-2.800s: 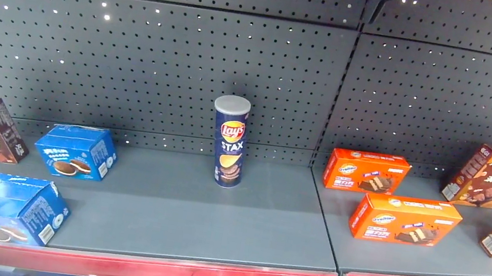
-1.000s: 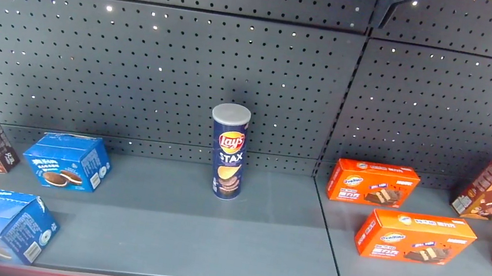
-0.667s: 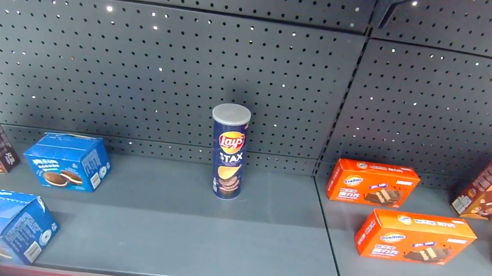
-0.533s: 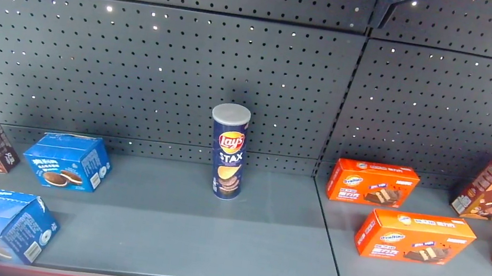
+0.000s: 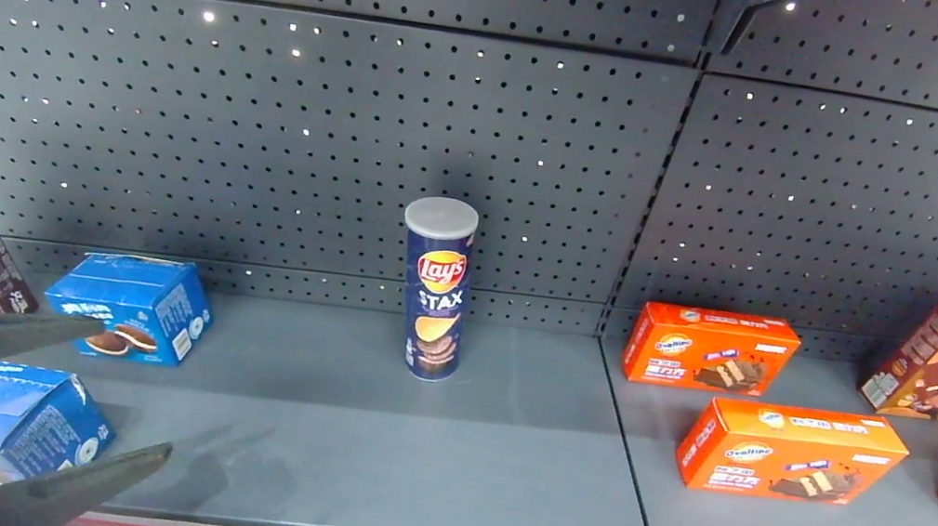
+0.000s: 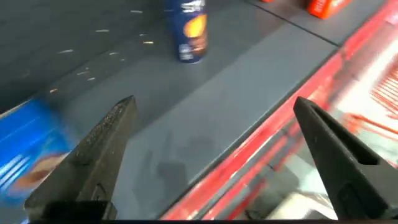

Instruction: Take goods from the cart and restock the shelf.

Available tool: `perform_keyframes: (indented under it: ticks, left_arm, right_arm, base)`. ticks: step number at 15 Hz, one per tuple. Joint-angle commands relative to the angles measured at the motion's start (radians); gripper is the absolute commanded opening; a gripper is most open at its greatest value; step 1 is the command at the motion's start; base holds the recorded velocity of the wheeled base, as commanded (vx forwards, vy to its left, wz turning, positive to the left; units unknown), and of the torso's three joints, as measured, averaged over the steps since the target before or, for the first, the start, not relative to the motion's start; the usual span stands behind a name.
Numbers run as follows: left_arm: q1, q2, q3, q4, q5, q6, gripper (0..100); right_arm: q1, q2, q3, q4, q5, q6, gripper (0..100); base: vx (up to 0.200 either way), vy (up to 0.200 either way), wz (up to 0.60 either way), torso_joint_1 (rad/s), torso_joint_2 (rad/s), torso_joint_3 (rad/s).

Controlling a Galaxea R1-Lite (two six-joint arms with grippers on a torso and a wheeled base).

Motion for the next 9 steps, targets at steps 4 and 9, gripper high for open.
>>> perform_keyframes:
  ticks: [4, 9]
  left_arm:
    - [-0.161, 0.482, -0.295, -0.037, 0.046, 0.003, 100]
    - [-0.151, 0.502, -0.230, -0.085, 0.174, -0.105, 100]
  right_arm:
    - [0.003, 0.065, 0.005, -0.005, 0.013, 0.019, 0]
    - [0.027, 0.159, 0.053, -0.023, 0.088, 0.036, 0]
  base:
    - [0.000, 0.000, 0.00, 0.000, 0.00, 0.000]
    - [0.000, 0.000, 0.00, 0.000, 0.00, 0.000]
